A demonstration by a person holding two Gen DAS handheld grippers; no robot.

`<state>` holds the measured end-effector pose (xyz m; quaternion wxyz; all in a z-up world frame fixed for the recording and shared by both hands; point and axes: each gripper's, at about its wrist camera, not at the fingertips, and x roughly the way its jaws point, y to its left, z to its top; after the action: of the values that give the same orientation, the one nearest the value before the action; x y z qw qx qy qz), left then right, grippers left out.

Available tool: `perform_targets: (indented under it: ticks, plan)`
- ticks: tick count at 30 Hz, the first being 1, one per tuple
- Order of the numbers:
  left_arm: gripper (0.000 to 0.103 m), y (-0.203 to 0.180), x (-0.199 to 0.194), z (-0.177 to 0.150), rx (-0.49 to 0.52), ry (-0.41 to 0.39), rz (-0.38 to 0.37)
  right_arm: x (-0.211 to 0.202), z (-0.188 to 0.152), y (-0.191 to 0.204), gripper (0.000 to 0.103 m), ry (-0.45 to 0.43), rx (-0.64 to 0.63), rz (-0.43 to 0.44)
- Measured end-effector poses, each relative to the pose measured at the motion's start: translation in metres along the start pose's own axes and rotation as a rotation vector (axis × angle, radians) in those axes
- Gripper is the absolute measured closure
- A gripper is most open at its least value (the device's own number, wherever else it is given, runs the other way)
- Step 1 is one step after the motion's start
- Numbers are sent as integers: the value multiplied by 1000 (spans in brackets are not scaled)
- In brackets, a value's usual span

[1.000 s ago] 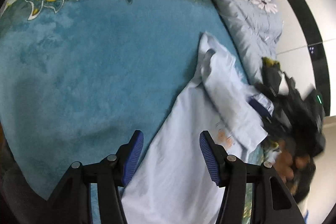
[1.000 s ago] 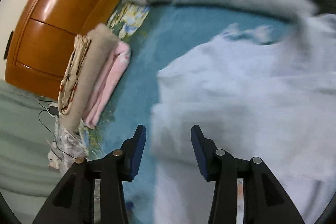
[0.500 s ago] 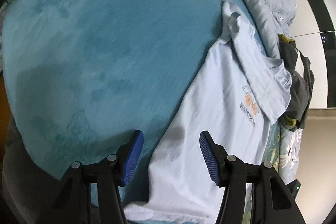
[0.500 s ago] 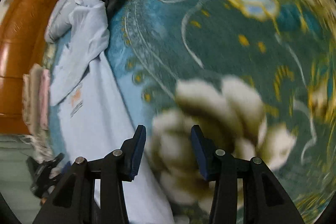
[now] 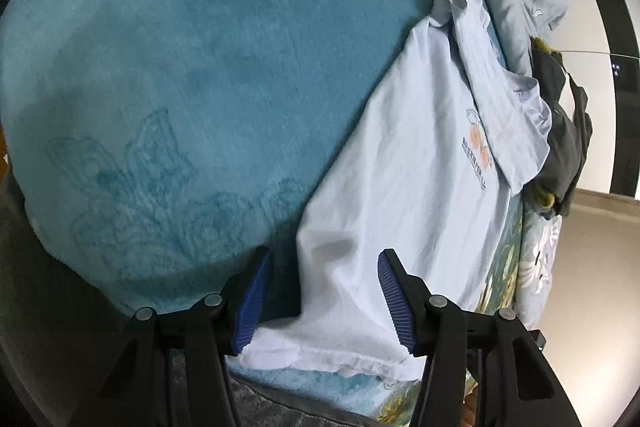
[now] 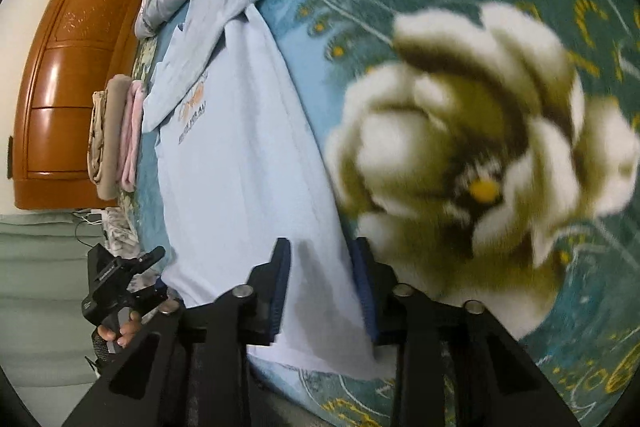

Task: Fold clothes

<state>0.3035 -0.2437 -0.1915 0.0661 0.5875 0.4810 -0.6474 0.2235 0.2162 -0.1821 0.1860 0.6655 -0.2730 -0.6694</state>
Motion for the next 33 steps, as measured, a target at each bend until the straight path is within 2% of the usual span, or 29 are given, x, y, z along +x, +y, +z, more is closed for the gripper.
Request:
perform_targets:
  ticks: [5, 13, 18, 20, 22, 23, 24, 28, 33]
  plan:
    - [45, -3, 0, -7, 14, 35, 16, 1, -2, 3, 81, 9, 1, 4]
    - [46, -5, 13, -16, 50, 150, 83, 11, -24, 6, 90, 92, -38, -1]
    - [47, -11, 13, -20, 87, 151, 115, 10, -22, 7, 90, 86, -29, 12]
    - [55, -14, 13, -21, 107, 148, 144, 9, -22, 11, 90, 85, -39, 16]
    - [72, -16, 13, -22, 123, 146, 164, 7, -21, 15, 95, 83, -49, 19]
    - [88, -17, 12, -23, 131, 145, 161, 7, -20, 17, 96, 82, -54, 21]
    - [92, -19, 10, -24, 147, 138, 150, 6, -20, 20, 98, 81, -59, 22]
    - [94, -41, -14, -31, 277, 38, 153, 0, -16, 31, 100, 73, -97, 49]
    - [94, -57, -55, -47, 380, -59, 117, -27, 4, 54, 101, 8, -157, 183]
